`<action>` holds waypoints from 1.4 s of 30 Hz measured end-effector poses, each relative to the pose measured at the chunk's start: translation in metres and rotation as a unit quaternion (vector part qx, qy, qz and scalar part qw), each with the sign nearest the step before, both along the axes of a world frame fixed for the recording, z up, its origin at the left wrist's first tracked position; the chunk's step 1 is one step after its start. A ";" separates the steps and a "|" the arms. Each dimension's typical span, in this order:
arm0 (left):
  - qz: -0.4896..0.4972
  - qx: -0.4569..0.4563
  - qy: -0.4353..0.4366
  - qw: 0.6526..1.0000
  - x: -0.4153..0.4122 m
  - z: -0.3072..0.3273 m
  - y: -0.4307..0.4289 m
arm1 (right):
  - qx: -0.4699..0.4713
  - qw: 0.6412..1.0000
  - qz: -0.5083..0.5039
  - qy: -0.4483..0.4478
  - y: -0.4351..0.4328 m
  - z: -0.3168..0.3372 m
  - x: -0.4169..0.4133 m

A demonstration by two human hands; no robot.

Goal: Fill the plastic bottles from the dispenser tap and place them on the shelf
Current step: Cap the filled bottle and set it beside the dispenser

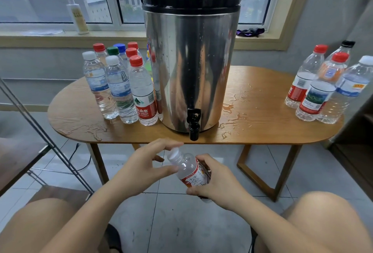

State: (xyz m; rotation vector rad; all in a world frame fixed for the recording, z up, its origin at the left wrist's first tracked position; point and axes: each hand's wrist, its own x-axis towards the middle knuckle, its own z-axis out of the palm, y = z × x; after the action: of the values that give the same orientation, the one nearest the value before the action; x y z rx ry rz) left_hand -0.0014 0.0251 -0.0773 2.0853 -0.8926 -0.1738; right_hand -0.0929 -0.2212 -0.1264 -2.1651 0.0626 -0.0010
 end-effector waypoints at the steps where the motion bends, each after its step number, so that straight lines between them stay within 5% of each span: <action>1: -0.012 -0.001 -0.002 1.000 0.001 0.000 0.001 | -0.001 1.000 0.002 0.004 0.000 0.000 0.000; 12: 0.131 -0.038 -0.068 0.988 0.020 0.001 -0.010 | -0.020 0.999 -0.020 0.021 0.006 -0.008 0.004; 18: 0.178 0.066 -0.172 0.967 0.059 -0.013 -0.009 | 0.045 0.996 -0.059 0.044 0.004 -0.011 0.007; 24: 0.184 0.089 -0.186 0.961 0.070 -0.024 -0.011 | 0.062 0.994 -0.079 0.045 0.002 -0.007 0.008; 34: 0.195 -0.031 -0.131 0.971 0.047 0.011 -0.015 | 0.091 0.991 -0.088 0.052 0.001 -0.007 0.010; 42: 0.120 -0.169 0.013 0.978 0.015 0.052 -0.050 | 0.120 0.987 -0.092 0.057 0.001 -0.005 0.010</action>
State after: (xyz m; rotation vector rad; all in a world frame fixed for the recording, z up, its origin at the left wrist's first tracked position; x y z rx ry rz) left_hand 0.0135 -0.0247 -0.0253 1.8457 -0.5993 0.0753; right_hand -0.0831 -0.2202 -0.1310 -1.9113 0.3125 0.0240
